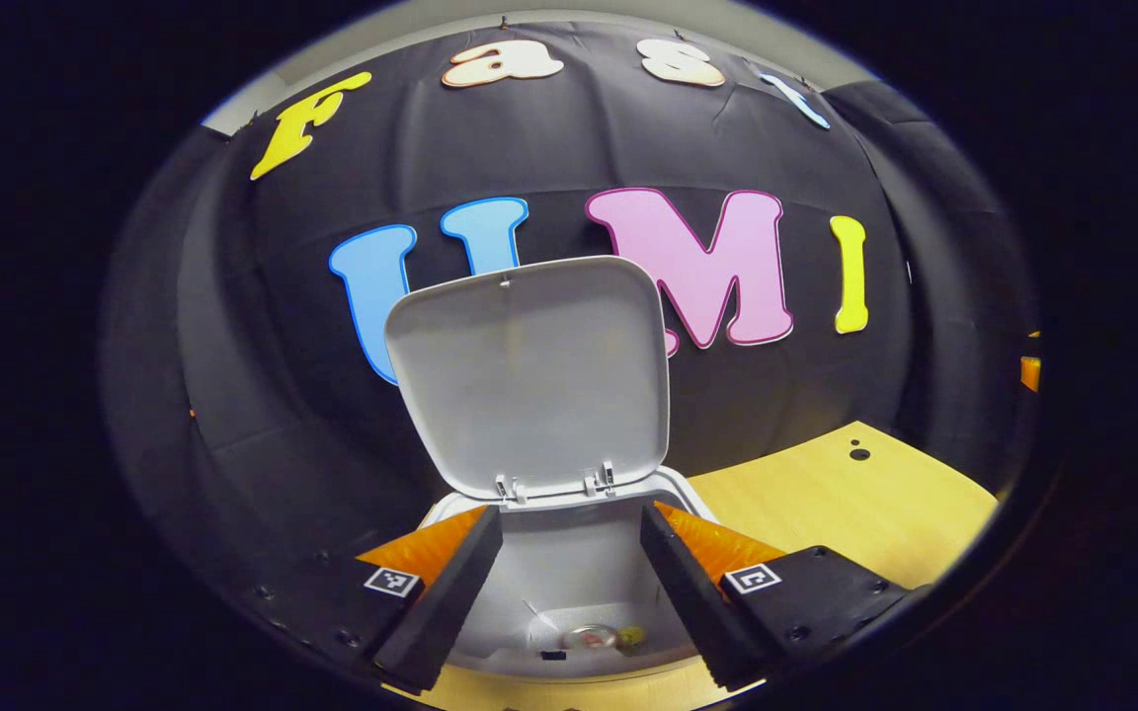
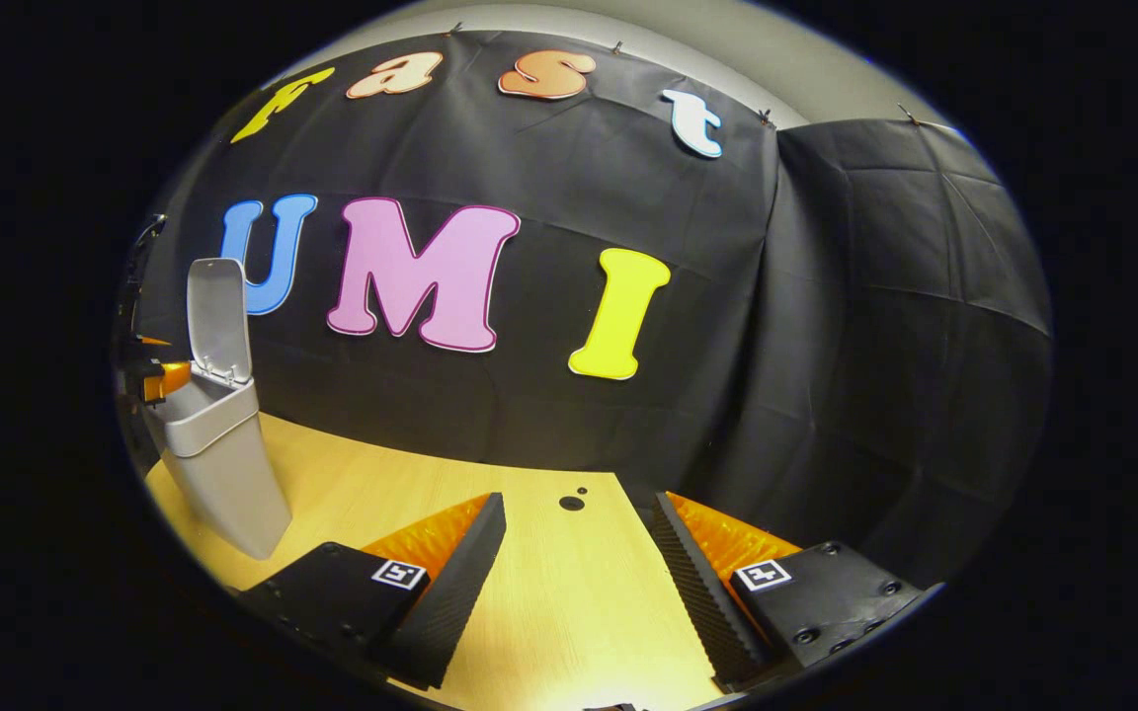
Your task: Press the lid of the desktop garbage bin to open it, pick up the crumpled paper on the desktop and throw it into the bin, then pick up the pop can on the desktop and drop it into the bin, and finally close the garbage bin lid.
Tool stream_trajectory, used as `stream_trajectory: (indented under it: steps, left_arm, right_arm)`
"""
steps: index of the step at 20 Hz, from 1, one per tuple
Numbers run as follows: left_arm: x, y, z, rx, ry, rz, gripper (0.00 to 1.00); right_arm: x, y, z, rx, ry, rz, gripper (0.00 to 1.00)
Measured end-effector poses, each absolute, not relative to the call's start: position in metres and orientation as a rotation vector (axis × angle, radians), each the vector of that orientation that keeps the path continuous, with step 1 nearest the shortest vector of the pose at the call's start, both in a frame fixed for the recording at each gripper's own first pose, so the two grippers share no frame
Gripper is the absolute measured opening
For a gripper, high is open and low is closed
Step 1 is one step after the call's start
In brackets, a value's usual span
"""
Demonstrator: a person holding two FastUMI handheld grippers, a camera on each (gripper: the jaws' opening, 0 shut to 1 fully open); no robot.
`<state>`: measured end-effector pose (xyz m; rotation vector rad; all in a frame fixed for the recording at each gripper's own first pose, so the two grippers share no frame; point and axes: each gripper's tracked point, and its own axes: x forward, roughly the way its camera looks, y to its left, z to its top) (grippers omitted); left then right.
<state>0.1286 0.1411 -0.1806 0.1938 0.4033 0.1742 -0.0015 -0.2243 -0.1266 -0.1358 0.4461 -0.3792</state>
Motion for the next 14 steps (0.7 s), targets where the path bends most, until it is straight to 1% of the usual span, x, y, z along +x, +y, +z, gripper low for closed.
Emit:
stream_trajectory:
  steps: [3, 8, 10, 14]
  left_arm:
    - [0.13, 0.138, -0.156, 0.181, 0.364, 0.178, 0.96]
    - [0.147, 0.137, -0.081, 0.171, 0.256, 0.159, 0.96]
    - [0.157, 0.136, -0.056, 0.174, 0.223, 0.141, 0.96]
    - [0.183, 0.139, -0.023, 0.132, 0.196, 0.129, 0.96]
  right_arm:
    - [0.009, -0.21, -0.12, -0.116, 0.43, -0.344, 0.97]
    - [0.044, -0.192, -0.092, -0.11, 0.362, -0.257, 0.97]
    - [0.053, -0.191, -0.084, -0.109, 0.352, -0.246, 0.97]
    - [0.066, -0.173, -0.079, 0.014, 0.354, -0.195, 0.97]
